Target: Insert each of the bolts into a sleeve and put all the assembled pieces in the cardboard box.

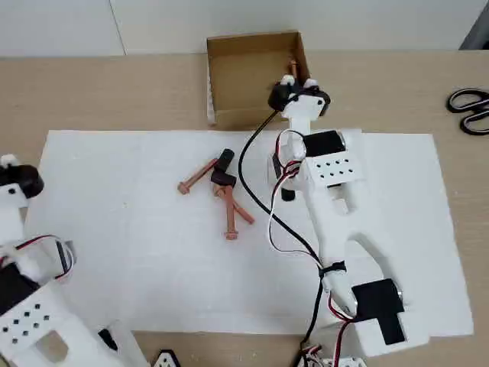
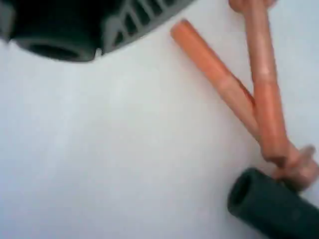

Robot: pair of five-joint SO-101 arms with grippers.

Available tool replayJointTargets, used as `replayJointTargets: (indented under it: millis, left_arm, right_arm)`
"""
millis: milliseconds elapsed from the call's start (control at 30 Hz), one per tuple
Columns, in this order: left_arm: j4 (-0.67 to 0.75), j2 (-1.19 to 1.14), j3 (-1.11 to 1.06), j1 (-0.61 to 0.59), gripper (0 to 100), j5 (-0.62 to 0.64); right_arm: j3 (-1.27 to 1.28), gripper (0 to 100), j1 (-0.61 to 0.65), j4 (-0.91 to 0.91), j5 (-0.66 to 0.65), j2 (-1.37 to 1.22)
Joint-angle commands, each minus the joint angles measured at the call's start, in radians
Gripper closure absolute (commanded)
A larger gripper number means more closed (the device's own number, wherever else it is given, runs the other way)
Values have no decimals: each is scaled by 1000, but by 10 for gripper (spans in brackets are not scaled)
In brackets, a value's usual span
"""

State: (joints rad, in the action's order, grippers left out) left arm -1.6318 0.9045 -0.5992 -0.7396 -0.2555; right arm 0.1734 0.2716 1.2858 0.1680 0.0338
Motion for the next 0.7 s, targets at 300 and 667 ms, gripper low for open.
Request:
replayJointTargets:
  millis: [300,667]
  left_arm:
    - [-115,-331,312,330,818,241]
    - [-117,-331,312,390,818,242]
  right_arm:
    - [-29,995,-30,25,-147,-101]
    - [-80,979,-36,-47,-192,-219]
